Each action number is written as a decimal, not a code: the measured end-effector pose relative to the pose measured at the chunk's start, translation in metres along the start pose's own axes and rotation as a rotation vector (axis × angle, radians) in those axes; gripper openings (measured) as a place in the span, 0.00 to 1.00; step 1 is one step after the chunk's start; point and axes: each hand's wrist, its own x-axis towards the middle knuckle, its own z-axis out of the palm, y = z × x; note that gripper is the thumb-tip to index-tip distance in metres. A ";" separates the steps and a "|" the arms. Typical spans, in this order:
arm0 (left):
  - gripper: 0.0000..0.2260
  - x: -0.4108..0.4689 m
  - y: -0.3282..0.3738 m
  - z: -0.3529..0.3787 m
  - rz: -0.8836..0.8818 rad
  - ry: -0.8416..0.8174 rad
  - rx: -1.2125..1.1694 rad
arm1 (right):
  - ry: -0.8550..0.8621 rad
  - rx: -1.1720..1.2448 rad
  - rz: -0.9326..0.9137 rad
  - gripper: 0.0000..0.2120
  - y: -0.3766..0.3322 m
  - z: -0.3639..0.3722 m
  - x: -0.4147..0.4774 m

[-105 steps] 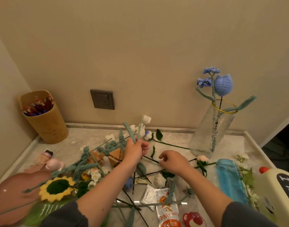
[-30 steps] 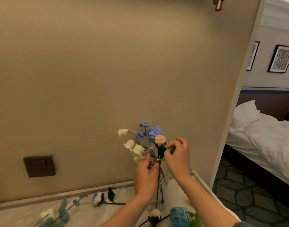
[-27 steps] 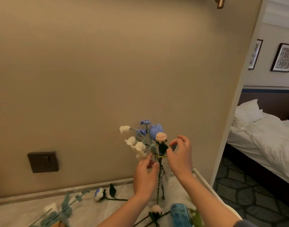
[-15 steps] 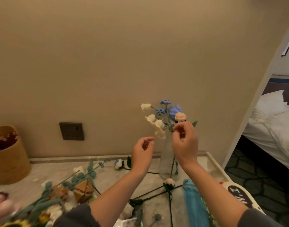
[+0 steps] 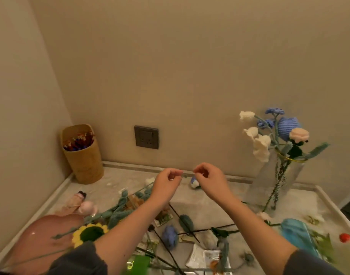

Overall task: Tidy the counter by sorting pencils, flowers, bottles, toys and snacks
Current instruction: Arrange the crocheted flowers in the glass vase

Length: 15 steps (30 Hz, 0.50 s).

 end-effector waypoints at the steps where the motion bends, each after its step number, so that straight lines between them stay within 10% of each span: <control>1: 0.07 0.002 -0.007 -0.009 0.000 -0.015 0.034 | -0.081 -0.039 0.033 0.07 0.004 0.012 0.000; 15: 0.08 0.008 -0.072 -0.050 0.014 -0.173 0.655 | -0.403 -0.367 0.191 0.12 0.042 0.099 -0.018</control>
